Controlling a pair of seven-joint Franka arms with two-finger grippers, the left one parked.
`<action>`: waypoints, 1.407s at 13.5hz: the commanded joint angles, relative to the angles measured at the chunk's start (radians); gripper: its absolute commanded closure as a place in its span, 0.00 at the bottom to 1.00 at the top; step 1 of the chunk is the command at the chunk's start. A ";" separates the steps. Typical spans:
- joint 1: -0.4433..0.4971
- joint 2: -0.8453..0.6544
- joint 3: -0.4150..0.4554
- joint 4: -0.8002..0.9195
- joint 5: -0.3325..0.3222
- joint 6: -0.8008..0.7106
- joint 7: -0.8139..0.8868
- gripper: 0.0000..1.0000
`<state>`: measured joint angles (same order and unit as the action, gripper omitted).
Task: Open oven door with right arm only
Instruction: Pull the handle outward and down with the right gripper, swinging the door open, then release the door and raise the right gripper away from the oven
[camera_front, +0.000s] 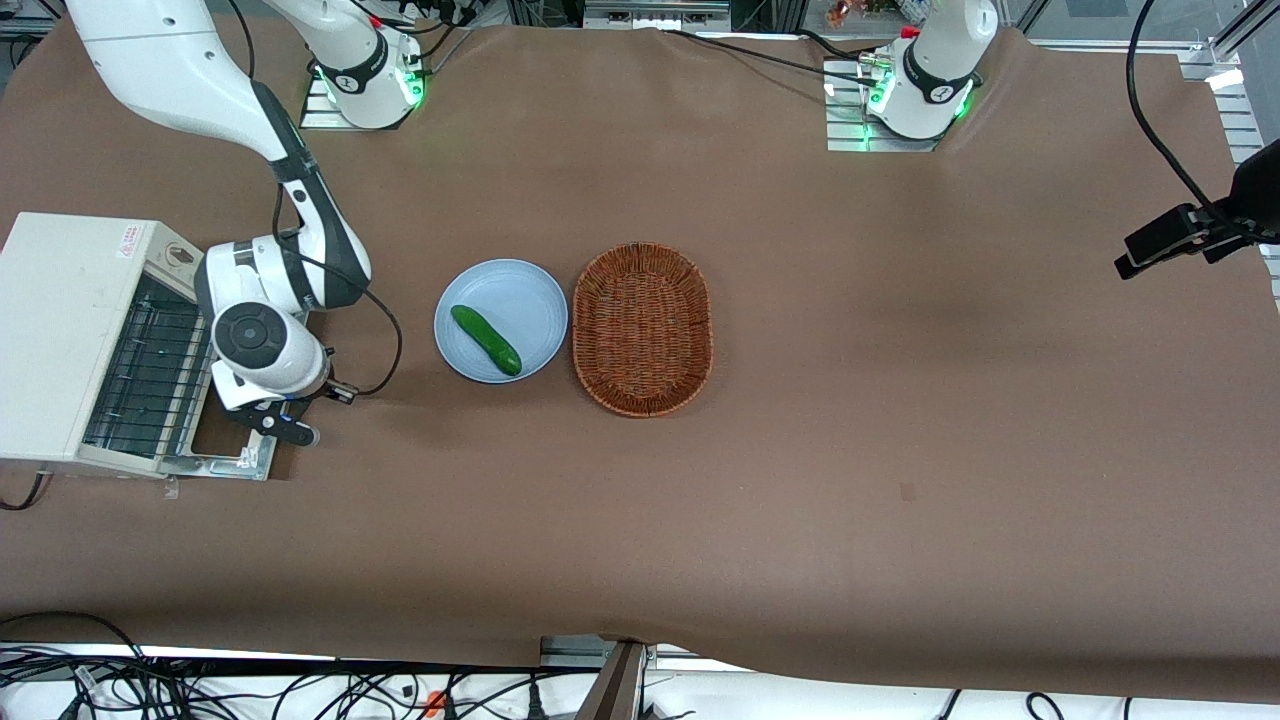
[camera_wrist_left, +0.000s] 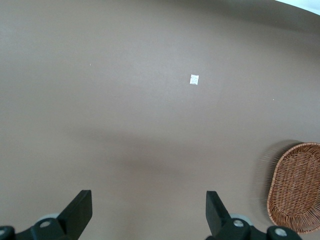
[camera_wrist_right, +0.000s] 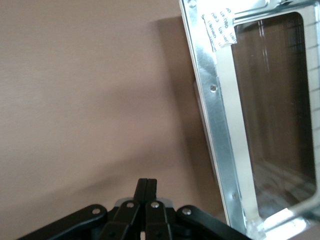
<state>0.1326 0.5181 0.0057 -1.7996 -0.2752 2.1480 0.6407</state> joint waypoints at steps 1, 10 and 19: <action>-0.024 -0.007 0.020 0.174 0.140 -0.225 -0.169 0.97; -0.137 -0.257 -0.067 0.352 0.257 -0.649 -0.765 0.00; -0.202 -0.536 0.001 0.104 0.295 -0.613 -0.691 0.00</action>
<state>-0.0547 0.0682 -0.0072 -1.5581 0.0261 1.4627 -0.0521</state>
